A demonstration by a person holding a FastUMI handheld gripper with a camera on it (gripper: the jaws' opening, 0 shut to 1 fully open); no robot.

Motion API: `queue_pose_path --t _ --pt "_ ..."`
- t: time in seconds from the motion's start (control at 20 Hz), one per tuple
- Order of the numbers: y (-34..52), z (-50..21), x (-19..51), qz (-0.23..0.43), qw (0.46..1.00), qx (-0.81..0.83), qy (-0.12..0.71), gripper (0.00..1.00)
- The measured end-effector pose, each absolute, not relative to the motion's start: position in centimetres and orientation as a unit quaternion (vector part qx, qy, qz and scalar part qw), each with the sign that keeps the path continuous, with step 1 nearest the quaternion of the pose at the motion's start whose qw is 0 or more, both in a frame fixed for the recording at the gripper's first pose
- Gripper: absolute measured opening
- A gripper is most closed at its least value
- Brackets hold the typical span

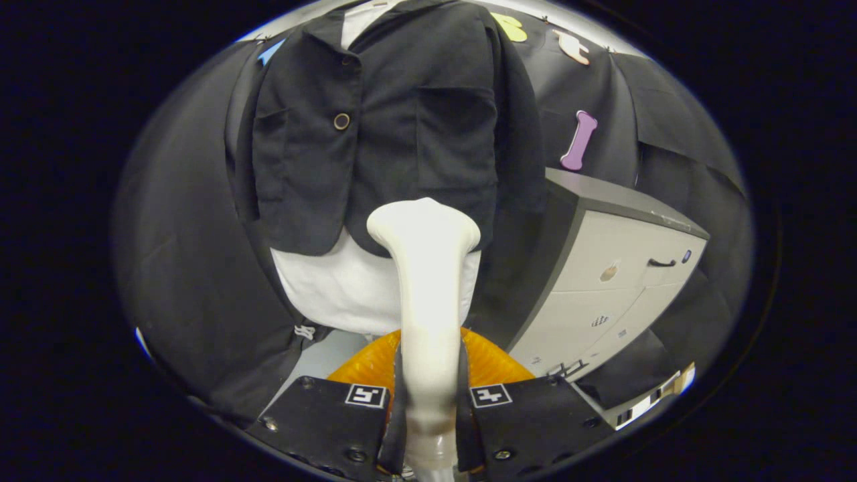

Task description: Iron the clothes twice with a garment steamer, once on the left side and once on the right side.

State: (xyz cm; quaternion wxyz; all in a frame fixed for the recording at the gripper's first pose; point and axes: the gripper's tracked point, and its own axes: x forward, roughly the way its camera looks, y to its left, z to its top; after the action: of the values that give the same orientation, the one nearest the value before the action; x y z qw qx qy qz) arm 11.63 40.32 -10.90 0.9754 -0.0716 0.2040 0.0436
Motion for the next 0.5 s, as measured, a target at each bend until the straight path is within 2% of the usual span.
queue_pose_path --t 0.3,0.5 --pt "40.2 -12.9 10.7 0.046 0.971 -0.076 0.224 0.32" --pt "41.6 -10.8 10.0 0.052 0.976 -0.073 0.201 0.32"
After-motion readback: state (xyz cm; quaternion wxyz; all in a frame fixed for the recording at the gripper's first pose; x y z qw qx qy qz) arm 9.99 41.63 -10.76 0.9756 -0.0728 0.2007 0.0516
